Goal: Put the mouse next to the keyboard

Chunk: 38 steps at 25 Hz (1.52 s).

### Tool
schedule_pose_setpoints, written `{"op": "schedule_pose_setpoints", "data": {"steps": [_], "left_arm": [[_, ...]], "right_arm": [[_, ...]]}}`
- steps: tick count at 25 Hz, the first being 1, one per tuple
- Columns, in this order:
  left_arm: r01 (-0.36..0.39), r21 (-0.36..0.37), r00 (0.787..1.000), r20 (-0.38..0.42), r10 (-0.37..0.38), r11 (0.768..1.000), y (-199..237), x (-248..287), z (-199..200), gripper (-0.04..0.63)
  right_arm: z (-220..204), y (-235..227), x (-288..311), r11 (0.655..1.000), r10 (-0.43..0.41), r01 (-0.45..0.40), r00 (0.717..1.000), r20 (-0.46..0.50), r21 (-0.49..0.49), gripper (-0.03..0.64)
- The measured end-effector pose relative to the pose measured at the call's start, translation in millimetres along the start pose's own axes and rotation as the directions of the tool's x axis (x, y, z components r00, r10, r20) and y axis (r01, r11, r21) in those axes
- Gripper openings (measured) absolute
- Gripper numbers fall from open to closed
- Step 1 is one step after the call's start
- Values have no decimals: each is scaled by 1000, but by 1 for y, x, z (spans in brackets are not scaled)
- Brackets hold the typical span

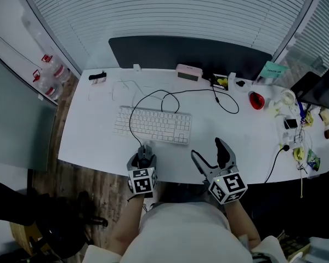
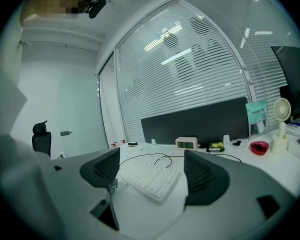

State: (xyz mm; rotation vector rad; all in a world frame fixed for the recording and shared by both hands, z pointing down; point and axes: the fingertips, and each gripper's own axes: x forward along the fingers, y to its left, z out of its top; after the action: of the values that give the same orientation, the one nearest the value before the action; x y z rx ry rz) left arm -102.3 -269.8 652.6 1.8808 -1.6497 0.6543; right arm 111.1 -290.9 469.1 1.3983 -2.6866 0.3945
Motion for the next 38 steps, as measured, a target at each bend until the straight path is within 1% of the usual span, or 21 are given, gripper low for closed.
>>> {"op": "schedule_pose_setpoints", "data": {"steps": [6, 10, 17, 22, 29, 34, 38], "left_arm": [[35, -6, 998, 59, -35, 999, -21, -5, 25, 308], [59, 0, 995, 84, -59, 998, -38, -3, 40, 308], [109, 46, 989, 97, -113, 993, -75, 7, 61, 308], [161, 92, 981, 94, -169, 983, -109, 19, 73, 308], [247, 159, 963, 71, -261, 956, -160, 43, 85, 308], [290, 185, 952, 48, -304, 939, -192, 58, 91, 308], [312, 175, 946, 28, -322, 934, -212, 72, 92, 308]], "right_arm": [[2, -5, -1, 1000, 15, -15, 1000, 4, -8, 385], [3, -14, -6, 1000, 6, -6, 1000, 10, -10, 385], [4, -35, -20, 999, -32, 32, 999, 21, 0, 385], [3, -52, -29, 998, -68, 67, 997, 29, 7, 385], [-1, -73, -41, 991, -131, 130, 991, 29, 29, 385], [-4, -88, -48, 984, -172, 170, 985, 27, 43, 385], [-6, -98, -54, 980, -196, 195, 980, 26, 48, 385]]}}
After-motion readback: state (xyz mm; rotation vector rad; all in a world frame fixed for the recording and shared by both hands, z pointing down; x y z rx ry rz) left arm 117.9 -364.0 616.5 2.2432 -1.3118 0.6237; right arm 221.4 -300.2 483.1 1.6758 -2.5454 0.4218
